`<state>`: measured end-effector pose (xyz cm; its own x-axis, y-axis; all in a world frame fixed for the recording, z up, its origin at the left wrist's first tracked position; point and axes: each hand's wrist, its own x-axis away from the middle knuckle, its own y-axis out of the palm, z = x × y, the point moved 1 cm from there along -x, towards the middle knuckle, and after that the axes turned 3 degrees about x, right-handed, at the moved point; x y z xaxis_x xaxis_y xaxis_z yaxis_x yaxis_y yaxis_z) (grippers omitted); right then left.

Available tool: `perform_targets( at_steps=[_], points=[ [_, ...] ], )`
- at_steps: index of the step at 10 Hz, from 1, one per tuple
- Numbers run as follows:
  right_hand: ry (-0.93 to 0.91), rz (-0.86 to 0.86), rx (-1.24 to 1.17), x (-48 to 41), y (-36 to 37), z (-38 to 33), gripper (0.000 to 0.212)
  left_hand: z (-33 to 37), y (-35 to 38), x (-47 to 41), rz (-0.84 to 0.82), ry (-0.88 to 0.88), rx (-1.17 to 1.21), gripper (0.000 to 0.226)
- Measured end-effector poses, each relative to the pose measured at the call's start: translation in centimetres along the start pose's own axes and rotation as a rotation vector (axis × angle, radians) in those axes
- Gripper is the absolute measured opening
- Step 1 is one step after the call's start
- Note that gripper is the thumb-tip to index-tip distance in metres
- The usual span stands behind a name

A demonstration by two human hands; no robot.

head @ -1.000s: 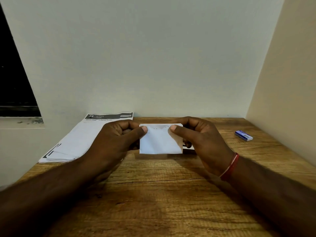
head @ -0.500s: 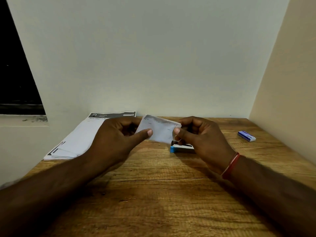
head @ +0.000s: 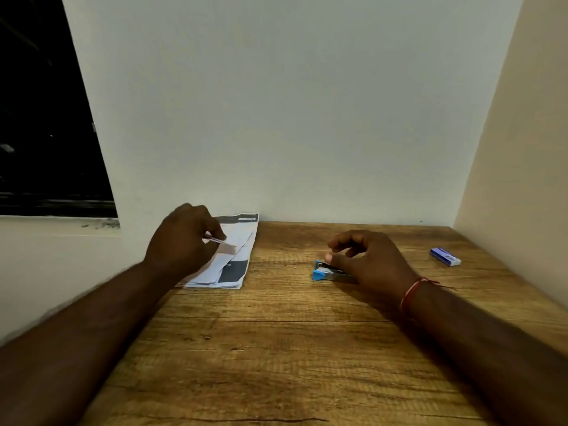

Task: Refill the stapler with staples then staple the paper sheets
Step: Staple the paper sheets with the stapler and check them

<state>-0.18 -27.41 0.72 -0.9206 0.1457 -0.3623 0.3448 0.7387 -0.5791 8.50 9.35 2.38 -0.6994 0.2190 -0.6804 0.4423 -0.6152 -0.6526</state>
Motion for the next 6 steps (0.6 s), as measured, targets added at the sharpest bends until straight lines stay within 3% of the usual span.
perform_targets(
  at_steps=[2, 4, 5, 6],
  points=[
    [0.008, 0.011, 0.034, 0.3, 0.1, 0.3, 0.018, -0.5, 0.4, 1.3, -0.276, -0.266, 0.032, 0.052],
    [0.038, 0.028, 0.055, 0.9, -0.2, 0.2, 0.019, 0.8, -0.2, 1.6, -0.280, -0.321, 0.087, 0.058],
    [-0.024, 0.054, 0.144, 0.9, -0.1, 0.0, 0.034, 1.5, -0.3, 1.9, -0.238, -0.248, 0.118, 0.061],
    [-0.087, 0.117, 0.329, 1.5, 0.4, -1.0, 0.071, 3.4, 0.4, 2.3, -0.194, -0.087, 0.055, 0.047]
  ],
)
